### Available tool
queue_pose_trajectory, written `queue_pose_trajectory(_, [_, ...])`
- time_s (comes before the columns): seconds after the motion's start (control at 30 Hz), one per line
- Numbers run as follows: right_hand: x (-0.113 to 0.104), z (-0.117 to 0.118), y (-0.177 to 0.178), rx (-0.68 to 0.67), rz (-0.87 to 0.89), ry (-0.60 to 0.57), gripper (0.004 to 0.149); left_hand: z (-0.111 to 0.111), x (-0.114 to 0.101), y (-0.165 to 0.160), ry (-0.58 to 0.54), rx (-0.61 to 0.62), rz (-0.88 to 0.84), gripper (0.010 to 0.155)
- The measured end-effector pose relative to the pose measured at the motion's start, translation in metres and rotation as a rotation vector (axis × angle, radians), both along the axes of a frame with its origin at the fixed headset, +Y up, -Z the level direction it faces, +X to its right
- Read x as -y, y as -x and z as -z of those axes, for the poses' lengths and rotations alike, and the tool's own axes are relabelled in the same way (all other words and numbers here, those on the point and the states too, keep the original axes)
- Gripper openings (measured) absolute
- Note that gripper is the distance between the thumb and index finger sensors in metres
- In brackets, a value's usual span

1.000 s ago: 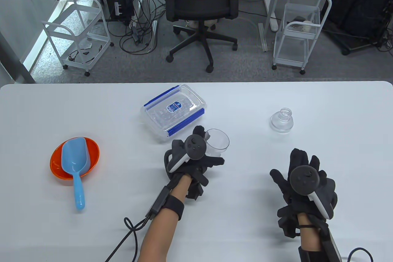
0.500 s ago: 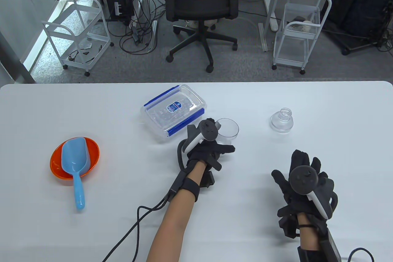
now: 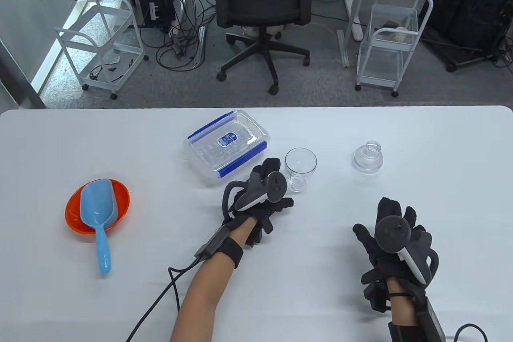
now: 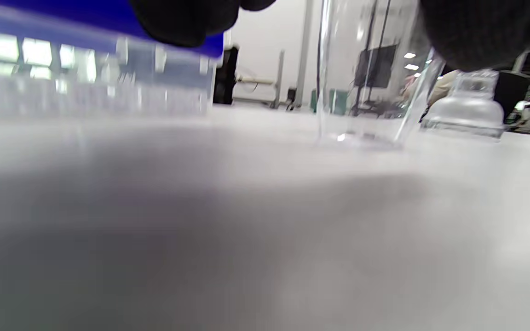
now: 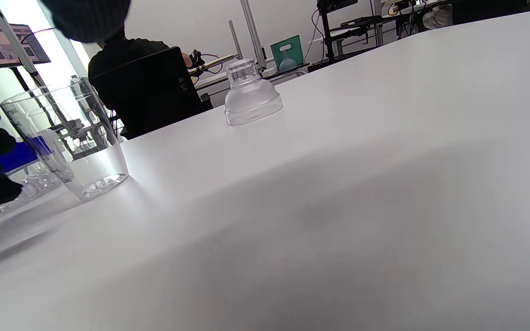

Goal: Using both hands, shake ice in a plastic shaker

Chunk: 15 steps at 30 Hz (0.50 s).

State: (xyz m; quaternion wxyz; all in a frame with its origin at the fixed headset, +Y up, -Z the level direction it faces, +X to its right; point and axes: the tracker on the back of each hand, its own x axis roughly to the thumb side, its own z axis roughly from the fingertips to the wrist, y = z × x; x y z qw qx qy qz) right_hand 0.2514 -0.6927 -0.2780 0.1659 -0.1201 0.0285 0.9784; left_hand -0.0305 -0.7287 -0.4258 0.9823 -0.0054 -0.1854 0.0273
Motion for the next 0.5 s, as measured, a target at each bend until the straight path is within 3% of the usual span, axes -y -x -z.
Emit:
queue_pose_trajectory(0.1, [0.0,0.0,0.001,-0.003,-0.009,-0.003,0.086,-0.008,-0.022,0.012,-0.139,0.062,0.136,0.108])
queue_pose_trajectory(0.17, [0.001,0.0,0.001,-0.006,-0.013,0.0,0.086,-0.006,-0.031,0.027,-0.173,0.027,0.231,0.106])
queue_pose_trajectory(0.3, [0.003,0.001,0.002,-0.006,-0.02,0.013,0.086,0.014,-0.025,0.074,0.028,-0.143,0.435,0.11])
queue_pose_trajectory(0.43, [0.002,0.001,0.003,-0.002,-0.018,0.022,0.086,0.024,-0.008,0.11,0.11,-0.196,0.556,0.104])
queue_pose_trajectory(0.5, [0.003,0.002,0.003,-0.001,-0.016,0.025,0.085,0.024,-0.005,0.115,0.076,-0.198,0.573,0.103])
